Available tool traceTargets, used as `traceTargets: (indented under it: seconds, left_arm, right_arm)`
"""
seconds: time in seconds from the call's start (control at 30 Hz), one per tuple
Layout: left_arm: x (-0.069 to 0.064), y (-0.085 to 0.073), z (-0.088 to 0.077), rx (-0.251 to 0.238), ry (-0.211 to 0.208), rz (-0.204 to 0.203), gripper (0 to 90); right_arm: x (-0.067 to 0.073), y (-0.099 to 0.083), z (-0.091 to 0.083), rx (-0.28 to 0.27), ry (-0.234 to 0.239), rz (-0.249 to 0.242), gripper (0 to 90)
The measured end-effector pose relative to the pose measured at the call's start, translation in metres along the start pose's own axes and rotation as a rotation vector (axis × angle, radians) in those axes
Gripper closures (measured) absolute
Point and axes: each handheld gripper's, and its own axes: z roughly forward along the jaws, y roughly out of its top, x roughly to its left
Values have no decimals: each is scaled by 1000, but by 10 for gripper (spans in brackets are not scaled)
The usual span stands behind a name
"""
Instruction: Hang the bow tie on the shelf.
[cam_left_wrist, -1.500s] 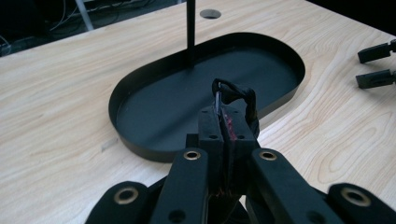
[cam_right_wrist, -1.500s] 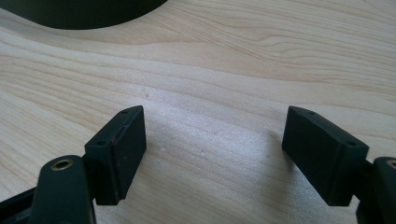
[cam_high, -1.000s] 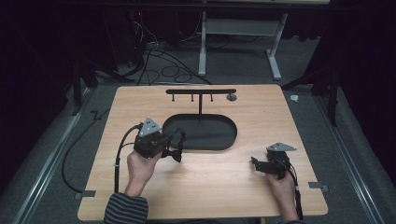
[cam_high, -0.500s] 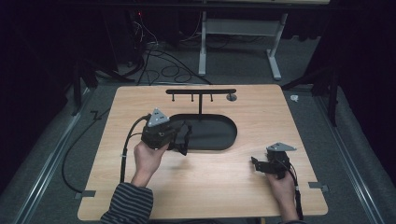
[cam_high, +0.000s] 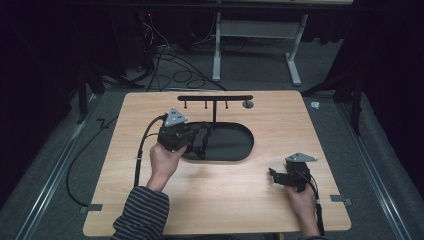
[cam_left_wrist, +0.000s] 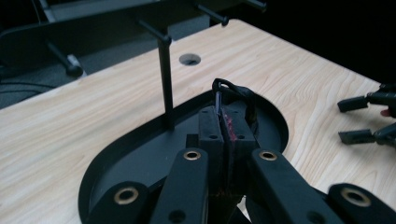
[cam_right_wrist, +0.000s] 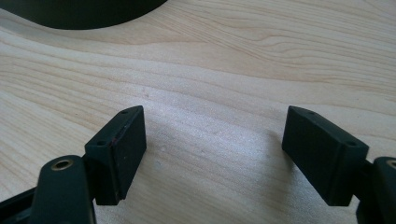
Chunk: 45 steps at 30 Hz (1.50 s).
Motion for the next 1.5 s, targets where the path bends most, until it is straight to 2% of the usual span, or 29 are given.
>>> traceTargets:
  seconds: [0.4, 0.93, 1.07, 1.33, 1.5]
  left_arm:
    - [2, 11, 13, -21, -12, -16, 879]
    - [7, 34, 24, -32, 9, -13, 879]
    - [10, 37, 29, -25, 26, -12, 879]
    - [17, 40, 34, -40, 64, -26, 879]
    - [20, 41, 37, -45, 109, -12, 879]
  right_arm:
    - [0, 0, 0, 1, 0, 1, 229]
    - [0, 0, 0, 0, 1, -2, 228]
    - [0, 0, 0, 1, 0, 0, 228]
    - [0, 0, 0, 0, 1, -1, 228]
    - [0, 0, 0, 0, 2, -4, 228]
